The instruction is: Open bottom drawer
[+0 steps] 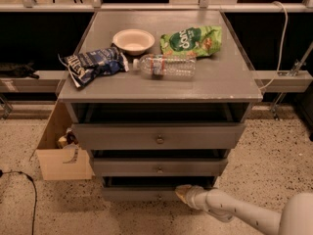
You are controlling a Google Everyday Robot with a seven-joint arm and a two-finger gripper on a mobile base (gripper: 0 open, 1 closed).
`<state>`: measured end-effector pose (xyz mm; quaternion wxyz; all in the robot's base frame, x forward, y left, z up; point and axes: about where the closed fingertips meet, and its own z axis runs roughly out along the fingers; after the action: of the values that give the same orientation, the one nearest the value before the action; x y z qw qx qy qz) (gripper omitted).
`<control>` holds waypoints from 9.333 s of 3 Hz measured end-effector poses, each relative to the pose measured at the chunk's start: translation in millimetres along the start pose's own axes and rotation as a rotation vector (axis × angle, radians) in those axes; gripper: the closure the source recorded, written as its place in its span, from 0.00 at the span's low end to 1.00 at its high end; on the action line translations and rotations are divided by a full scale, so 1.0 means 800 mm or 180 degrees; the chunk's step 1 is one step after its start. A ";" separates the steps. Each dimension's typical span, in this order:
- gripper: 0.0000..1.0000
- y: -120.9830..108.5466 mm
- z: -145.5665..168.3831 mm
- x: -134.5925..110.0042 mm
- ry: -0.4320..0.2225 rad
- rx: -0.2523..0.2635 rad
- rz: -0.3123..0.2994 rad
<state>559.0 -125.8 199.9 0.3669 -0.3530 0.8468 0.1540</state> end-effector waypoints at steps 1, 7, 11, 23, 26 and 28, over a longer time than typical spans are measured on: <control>0.53 0.000 0.000 0.000 0.0000 0.0000 0.0000; 1.00 0.000 0.000 -0.001 0.0000 -0.0002 0.0000; 1.00 -0.048 0.009 -0.020 -0.0128 0.0104 0.0122; 0.00 -0.013 0.011 0.061 0.0243 -0.0103 0.0095; 0.19 -0.001 -0.059 0.069 0.0275 -0.0269 0.0394; 0.65 0.013 -0.100 0.092 0.0335 -0.0361 0.0587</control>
Offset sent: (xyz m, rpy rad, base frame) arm 0.0000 0.0000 0.0000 0.0000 0.0000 0.0000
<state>474.8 -196.0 201.0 0.2855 -0.3015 0.8837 0.2161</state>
